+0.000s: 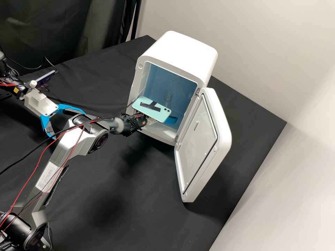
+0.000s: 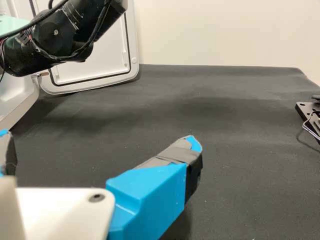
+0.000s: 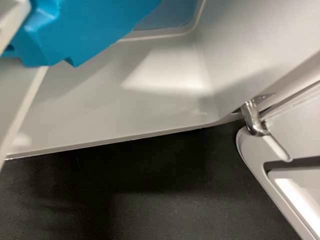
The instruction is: Place the flask in the incubator
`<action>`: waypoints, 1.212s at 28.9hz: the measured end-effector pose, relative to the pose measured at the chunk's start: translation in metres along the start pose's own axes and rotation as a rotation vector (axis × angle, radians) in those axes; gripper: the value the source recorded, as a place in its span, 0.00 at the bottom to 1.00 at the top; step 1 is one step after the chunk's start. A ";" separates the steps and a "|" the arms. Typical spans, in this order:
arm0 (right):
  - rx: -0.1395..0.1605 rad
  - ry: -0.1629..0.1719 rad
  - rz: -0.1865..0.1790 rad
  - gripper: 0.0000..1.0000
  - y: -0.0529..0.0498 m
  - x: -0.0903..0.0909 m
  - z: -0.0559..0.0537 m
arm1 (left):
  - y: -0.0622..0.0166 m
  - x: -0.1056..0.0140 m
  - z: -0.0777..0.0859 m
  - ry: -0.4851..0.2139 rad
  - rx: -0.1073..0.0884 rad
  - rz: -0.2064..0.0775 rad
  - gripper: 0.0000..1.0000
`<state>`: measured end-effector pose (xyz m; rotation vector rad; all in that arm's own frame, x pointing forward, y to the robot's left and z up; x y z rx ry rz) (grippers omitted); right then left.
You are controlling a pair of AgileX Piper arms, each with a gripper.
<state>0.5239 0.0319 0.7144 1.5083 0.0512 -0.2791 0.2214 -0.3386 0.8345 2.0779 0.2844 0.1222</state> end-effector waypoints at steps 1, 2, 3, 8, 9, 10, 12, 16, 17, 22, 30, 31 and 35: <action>0.000 0.000 0.000 1.00 0.000 0.000 0.000 | 0.0000 0.000 0.000 0.000 0.000 0.000 1.00; 0.000 0.000 0.000 1.00 0.000 0.000 0.000 | 0.0000 0.000 0.000 0.000 0.000 0.000 1.00; 0.000 0.000 0.000 1.00 0.000 0.000 0.000 | 0.0000 0.000 0.000 0.000 0.000 0.000 1.00; 0.012 -0.004 -0.015 1.00 -0.003 -0.003 0.002 | 0.0000 0.000 0.000 0.000 0.000 0.000 1.00; 0.018 -0.006 -0.020 1.00 -0.004 -0.005 0.003 | 0.0000 0.000 0.000 0.000 0.000 0.000 1.00; 0.025 -0.010 -0.025 1.00 -0.004 -0.007 0.004 | 0.0000 0.000 0.000 0.000 0.000 0.000 1.00; 0.029 -0.005 -0.026 1.00 -0.002 -0.011 0.002 | 0.0000 0.000 0.000 0.000 0.000 0.000 1.00; 0.048 0.013 -0.022 1.00 0.001 -0.024 0.000 | -0.0002 0.000 0.001 -0.004 0.001 -0.001 1.00; 0.044 0.022 -0.017 1.00 0.002 -0.027 -0.001 | -0.0002 0.000 0.001 -0.004 0.001 -0.001 1.00; 0.051 0.060 0.009 1.00 0.005 -0.043 -0.002 | -0.0003 0.000 0.002 -0.004 0.000 -0.001 1.00; 0.052 0.061 -0.004 1.00 0.005 -0.058 0.004 | 0.0028 0.000 0.003 -0.007 0.005 0.011 1.00; 0.056 0.066 -0.001 1.00 0.006 -0.060 0.004 | 0.0028 0.000 0.003 -0.007 0.005 0.011 1.00; 0.087 0.064 0.002 1.00 0.006 -0.070 0.008 | 0.0045 -0.001 0.003 -0.008 0.008 0.017 1.00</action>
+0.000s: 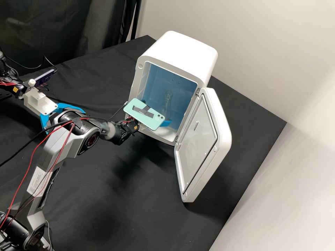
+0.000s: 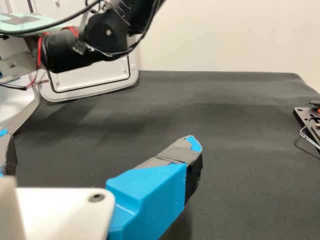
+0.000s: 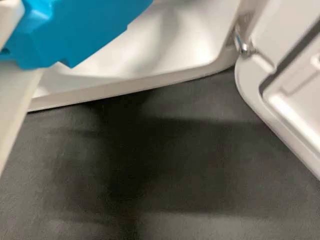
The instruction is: Place the flask in the incubator
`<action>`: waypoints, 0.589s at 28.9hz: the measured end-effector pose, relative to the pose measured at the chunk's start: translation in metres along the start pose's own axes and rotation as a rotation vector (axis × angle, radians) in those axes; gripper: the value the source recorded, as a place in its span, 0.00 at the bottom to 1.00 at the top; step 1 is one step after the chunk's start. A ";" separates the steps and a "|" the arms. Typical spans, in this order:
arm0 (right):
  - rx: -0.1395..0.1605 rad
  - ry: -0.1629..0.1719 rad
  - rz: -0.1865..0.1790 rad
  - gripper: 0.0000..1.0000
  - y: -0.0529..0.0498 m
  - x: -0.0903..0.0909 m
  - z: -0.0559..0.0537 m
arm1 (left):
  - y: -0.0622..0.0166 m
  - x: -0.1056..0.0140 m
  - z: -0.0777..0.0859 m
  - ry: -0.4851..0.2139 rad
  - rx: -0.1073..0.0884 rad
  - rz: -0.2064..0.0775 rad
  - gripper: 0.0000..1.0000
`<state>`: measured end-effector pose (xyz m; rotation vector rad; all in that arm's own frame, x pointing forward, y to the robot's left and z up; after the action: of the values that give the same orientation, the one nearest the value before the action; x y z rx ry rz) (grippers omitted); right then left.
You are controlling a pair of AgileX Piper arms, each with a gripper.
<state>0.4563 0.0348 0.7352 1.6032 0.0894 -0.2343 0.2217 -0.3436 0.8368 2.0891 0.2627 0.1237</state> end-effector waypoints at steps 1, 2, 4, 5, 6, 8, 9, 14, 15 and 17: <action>-0.005 0.006 0.001 1.00 0.000 -0.003 0.000 | -0.0002 0.000 0.000 0.001 0.000 -0.002 1.00; -0.007 0.011 0.005 1.00 0.001 -0.005 0.001 | -0.0002 0.000 0.000 0.001 0.000 -0.002 1.00; 0.001 0.019 0.006 1.00 0.001 -0.010 0.003 | -0.0002 0.000 0.000 0.001 0.000 -0.002 1.00; 0.007 0.024 0.011 1.00 0.000 -0.015 0.006 | -0.0002 0.000 0.000 0.001 0.000 -0.002 1.00; 0.011 0.026 0.012 1.00 0.000 -0.018 0.008 | -0.0002 0.000 0.000 -0.001 0.000 -0.002 1.00; 0.007 0.029 0.010 1.00 0.000 -0.024 0.012 | 0.0002 0.000 0.000 0.000 0.000 0.000 1.00; 0.003 0.023 0.007 1.00 -0.001 -0.028 0.015 | 0.0000 0.000 0.000 0.000 0.000 -0.001 1.00; 0.021 0.034 0.018 1.00 0.000 -0.045 0.025 | 0.0005 0.000 0.003 -0.009 0.003 0.001 1.00; 0.019 0.035 0.016 1.00 0.000 -0.049 0.028 | 0.0005 0.000 0.003 -0.009 0.003 0.001 1.00; 0.024 0.036 0.023 1.00 0.001 -0.056 0.033 | 0.0005 0.000 0.003 -0.009 0.003 0.001 1.00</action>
<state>0.3991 0.0071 0.7469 1.6314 0.0957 -0.1893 0.2225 -0.3459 0.8359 2.0922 0.2568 0.1143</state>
